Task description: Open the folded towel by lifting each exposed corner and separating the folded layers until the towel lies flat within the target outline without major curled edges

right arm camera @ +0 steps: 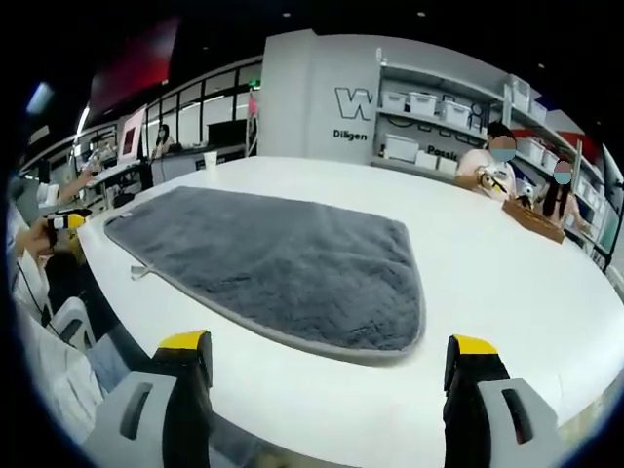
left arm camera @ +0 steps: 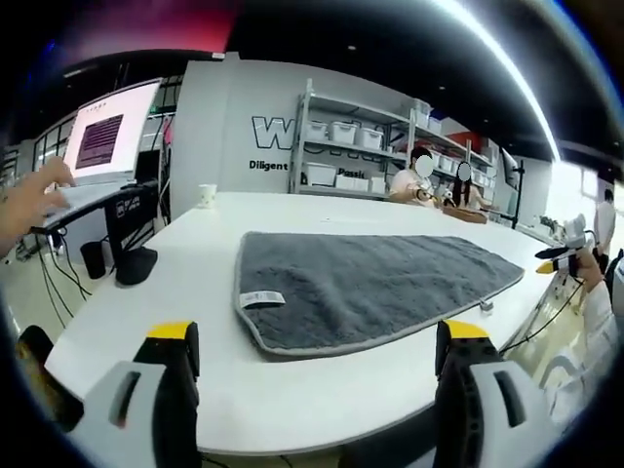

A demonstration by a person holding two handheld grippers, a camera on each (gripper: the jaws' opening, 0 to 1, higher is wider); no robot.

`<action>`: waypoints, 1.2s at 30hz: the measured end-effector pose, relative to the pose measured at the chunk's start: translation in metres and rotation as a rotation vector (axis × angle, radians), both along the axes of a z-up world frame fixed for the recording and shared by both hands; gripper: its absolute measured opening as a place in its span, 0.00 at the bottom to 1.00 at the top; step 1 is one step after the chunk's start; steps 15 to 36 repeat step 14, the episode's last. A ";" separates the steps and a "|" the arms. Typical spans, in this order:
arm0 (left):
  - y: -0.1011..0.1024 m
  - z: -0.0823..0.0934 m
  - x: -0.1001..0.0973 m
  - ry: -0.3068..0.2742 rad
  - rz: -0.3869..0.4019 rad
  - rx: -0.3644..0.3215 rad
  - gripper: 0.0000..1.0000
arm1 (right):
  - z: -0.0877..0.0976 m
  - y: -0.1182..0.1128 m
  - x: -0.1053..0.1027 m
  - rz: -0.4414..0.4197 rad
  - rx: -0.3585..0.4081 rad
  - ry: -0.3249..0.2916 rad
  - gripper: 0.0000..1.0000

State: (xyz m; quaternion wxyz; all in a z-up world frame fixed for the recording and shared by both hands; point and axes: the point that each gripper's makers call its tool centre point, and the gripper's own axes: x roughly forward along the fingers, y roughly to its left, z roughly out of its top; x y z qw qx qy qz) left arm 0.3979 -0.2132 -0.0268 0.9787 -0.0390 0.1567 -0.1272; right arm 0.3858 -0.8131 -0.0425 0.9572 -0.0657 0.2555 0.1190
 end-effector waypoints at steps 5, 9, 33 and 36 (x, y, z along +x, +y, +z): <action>0.000 -0.001 0.000 0.001 0.003 -0.004 0.99 | -0.003 -0.001 -0.001 -0.006 0.005 0.008 0.99; -0.001 0.002 0.002 -0.019 0.004 -0.019 0.99 | -0.002 -0.001 -0.001 -0.004 0.006 0.007 0.99; -0.007 0.017 0.009 -0.103 -0.006 -0.094 0.99 | 0.001 0.002 -0.001 0.005 0.015 -0.003 0.99; -0.007 0.017 0.009 -0.103 -0.006 -0.094 0.99 | 0.001 0.002 -0.001 0.005 0.015 -0.003 0.99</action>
